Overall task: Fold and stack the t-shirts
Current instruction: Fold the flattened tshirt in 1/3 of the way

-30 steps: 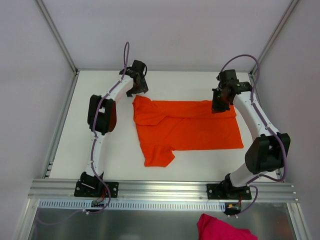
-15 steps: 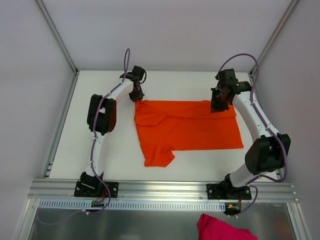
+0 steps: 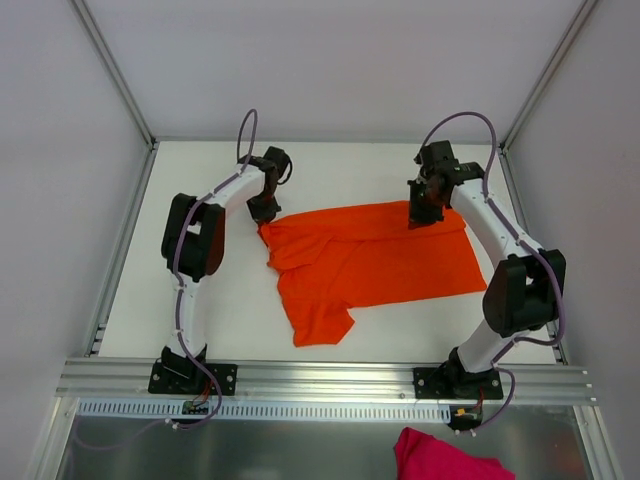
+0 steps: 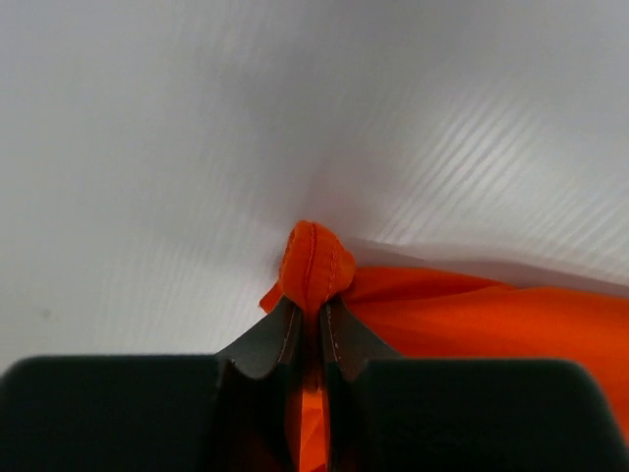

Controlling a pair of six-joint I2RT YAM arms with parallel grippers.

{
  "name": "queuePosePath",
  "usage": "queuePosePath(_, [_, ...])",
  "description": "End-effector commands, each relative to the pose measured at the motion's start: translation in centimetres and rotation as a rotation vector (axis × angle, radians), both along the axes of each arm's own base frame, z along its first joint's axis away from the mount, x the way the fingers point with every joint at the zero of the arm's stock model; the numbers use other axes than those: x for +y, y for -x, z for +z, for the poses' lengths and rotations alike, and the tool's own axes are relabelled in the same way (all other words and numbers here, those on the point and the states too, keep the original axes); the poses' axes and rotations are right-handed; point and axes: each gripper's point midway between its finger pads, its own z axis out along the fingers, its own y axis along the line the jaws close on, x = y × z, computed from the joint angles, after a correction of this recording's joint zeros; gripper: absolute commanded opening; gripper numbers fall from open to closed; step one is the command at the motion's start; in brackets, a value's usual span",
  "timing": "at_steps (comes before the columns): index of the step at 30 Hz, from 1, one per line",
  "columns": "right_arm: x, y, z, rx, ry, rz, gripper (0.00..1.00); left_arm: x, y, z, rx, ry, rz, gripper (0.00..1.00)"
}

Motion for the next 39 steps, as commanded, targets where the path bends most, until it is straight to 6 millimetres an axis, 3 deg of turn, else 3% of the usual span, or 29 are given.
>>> queuePosePath(1, [1.7, -1.1, 1.2, -0.035, -0.052, 0.025, 0.01, 2.6, 2.0, 5.3, -0.093, -0.083, 0.131, 0.00])
queuePosePath(5, [3.0, -0.7, 0.5, -0.015, -0.054, 0.068, 0.01, 4.9, 1.1, 8.7, -0.189, -0.189, 0.191, 0.00])
queuePosePath(8, [3.6, -0.3, 0.2, -0.005, -0.054, 0.092, 0.01, 5.4, 0.0, 10.8, -0.247, -0.218, 0.229, 0.00])
queuePosePath(11, [4.0, 0.1, 0.3, -0.004, -0.057, 0.115, 0.01, 4.5, -1.6, 10.6, -0.290, -0.179, 0.212, 0.00])
queuePosePath(13, [4.1, 0.3, 0.5, -0.006, -0.053, 0.128, 0.01, 3.8, -2.3, 10.3, -0.271, -0.145, 0.197, 0.08])
queuePosePath(15, [3.8, 0.4, 0.8, -0.018, -0.042, 0.128, 0.01, 4.3, -1.1, 8.4, -0.181, -0.190, 0.226, 0.08])
queuePosePath(16, [3.6, 0.6, 0.8, -0.018, -0.031, 0.133, 0.01, 4.6, -0.8, 7.9, -0.161, -0.203, 0.233, 0.12])
queuePosePath(17, [3.3, 0.5, 1.0, -0.028, -0.020, 0.131, 0.01, 4.6, -0.4, 7.4, -0.146, -0.209, 0.240, 0.31])
queuePosePath(19, [3.0, 0.8, 1.1, -0.038, -0.008, 0.134, 0.01, 4.9, 0.5, 6.3, -0.124, -0.219, 0.244, 0.34])
queuePosePath(20, [2.9, 0.8, 1.0, -0.039, -0.004, 0.132, 0.01, 4.9, 0.7, 6.8, -0.138, -0.208, 0.246, 0.36])
queuePosePath(21, [2.9, 1.0, 0.9, -0.033, -0.002, 0.134, 0.01, 4.9, 0.8, 6.3, -0.146, -0.198, 0.245, 0.45])
queuePosePath(23, [2.9, 1.0, 0.7, -0.028, -0.003, 0.136, 0.01, 4.7, 0.7, 7.4, -0.189, -0.171, 0.249, 0.66])
queuePosePath(24, [2.9, 0.9, 0.7, -0.028, -0.005, 0.136, 0.01, 4.7, 0.5, 7.8, -0.207, -0.167, 0.246, 0.68])
queuePosePath(30, [3.2, 0.9, 0.9, -0.027, -0.015, 0.144, 0.01, 6.1, 0.2, 8.0, -0.204, -0.254, 0.247, 0.61])
queuePosePath(39, [2.8, 1.9, 0.7, -0.020, -0.006, 0.149, 0.01, 6.2, -2.9, 7.5, -0.251, -0.253, 0.219, 0.50])
